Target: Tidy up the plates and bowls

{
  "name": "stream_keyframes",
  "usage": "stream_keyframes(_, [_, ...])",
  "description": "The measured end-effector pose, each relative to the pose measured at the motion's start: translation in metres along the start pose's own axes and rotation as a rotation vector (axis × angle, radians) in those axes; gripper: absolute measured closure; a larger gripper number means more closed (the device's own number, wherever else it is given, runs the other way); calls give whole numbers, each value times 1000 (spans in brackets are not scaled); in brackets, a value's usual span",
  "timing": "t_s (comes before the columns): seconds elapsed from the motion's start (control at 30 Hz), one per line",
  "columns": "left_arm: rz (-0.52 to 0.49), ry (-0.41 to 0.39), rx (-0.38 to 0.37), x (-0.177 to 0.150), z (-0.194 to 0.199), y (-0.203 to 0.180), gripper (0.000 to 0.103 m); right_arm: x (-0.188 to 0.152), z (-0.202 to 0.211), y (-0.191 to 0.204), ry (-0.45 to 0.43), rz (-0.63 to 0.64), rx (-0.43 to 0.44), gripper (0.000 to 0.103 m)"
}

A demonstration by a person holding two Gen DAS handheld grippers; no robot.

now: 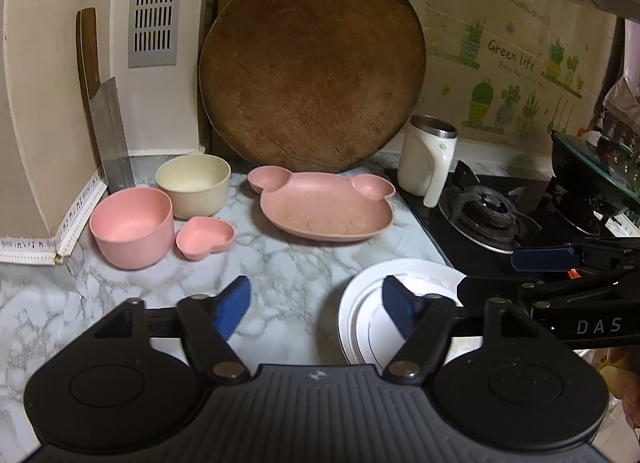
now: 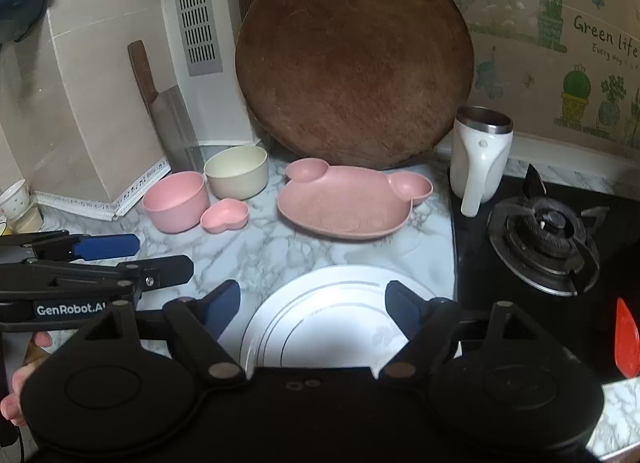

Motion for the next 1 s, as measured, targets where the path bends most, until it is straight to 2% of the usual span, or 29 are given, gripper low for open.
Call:
stream_keyframes(0.2, [16, 5, 24, 18, -21, 11, 26, 19, -22, -11, 1, -2, -8, 0])
stream_keyframes(0.5, [81, 68, 59, 51, -76, 29, 24, 49, -73, -48, 74, -55, -42, 0])
stream_keyframes(0.73, [72, 108, 70, 80, -125, 32, 24, 65, -113, -75, 125, -113, -63, 0])
stream_keyframes(1.0, [56, 198, 75, 92, -189, 36, 24, 76, -158, -86, 175, -92, -91, 4])
Point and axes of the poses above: each gripper's, at about its wrist camera, not at the fingertips, and z roughly against the way its jaws point, y to its left, x to its top, the point moved 7 cm from there along -z, roughly the way its jaws point, and after that the axes turned 2 degrees about y, right-handed, at the moved point
